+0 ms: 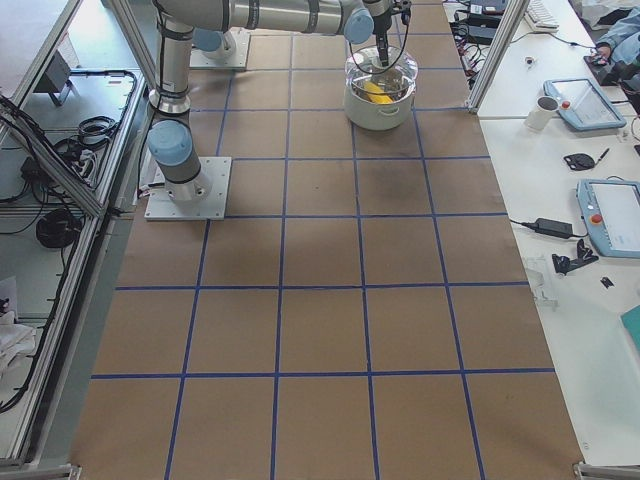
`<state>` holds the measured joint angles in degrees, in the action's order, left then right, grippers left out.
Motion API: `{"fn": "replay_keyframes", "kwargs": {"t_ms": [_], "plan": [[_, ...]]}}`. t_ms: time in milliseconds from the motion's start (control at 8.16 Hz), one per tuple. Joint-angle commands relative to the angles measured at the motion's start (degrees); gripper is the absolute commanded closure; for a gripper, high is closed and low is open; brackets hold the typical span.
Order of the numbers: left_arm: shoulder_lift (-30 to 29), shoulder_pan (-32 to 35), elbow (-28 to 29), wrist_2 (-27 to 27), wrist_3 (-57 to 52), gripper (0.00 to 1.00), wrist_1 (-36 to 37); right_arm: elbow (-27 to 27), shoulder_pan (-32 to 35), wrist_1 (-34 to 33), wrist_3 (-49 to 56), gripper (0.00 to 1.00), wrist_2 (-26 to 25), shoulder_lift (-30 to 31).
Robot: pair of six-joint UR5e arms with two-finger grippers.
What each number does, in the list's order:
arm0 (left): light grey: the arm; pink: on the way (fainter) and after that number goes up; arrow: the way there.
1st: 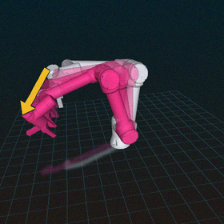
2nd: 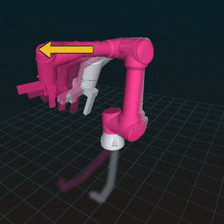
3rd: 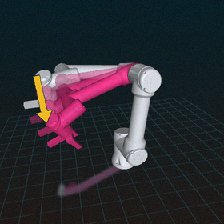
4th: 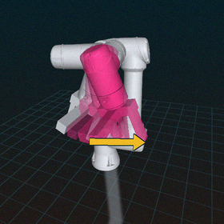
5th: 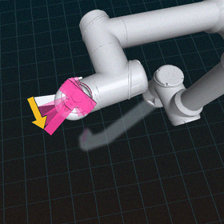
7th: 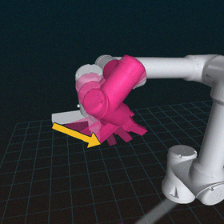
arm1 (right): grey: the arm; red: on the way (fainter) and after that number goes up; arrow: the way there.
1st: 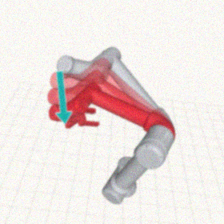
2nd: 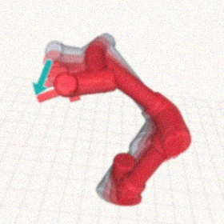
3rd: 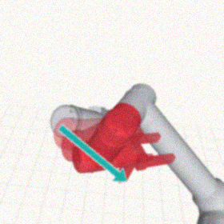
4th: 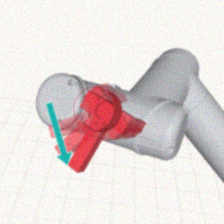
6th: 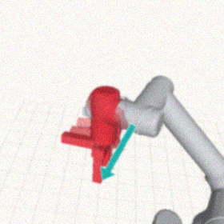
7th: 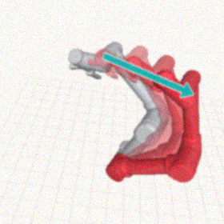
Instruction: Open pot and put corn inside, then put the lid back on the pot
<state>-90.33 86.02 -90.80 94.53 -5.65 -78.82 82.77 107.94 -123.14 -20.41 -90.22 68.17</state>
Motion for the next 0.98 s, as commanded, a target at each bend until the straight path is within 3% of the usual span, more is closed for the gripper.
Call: {"fn": "replay_keyframes", "kwargs": {"t_ms": [0,123,368,858], "plan": [[-1.16,0.38,-0.95,0.39,5.12,0.00,-0.81,0.02,1.57,-0.79,-1.73,0.82,0.05,-1.98],[-1.17,0.38,-1.74,0.30,5.12,0.00,-0.73,0.02,1.75,-0.53,-1.21,0.83,-0.21,-2.25],[-1.17,0.38,-2.01,-5.37,5.12,0.00,-0.90,-0.07,1.66,-0.70,-2.25,0.83,-0.74,-2.69],[-0.99,0.38,-2.98,-5.59,4.77,0.00,-0.99,0.11,1.58,-0.87,-8.31,0.85,-0.83,-3.31]]}}
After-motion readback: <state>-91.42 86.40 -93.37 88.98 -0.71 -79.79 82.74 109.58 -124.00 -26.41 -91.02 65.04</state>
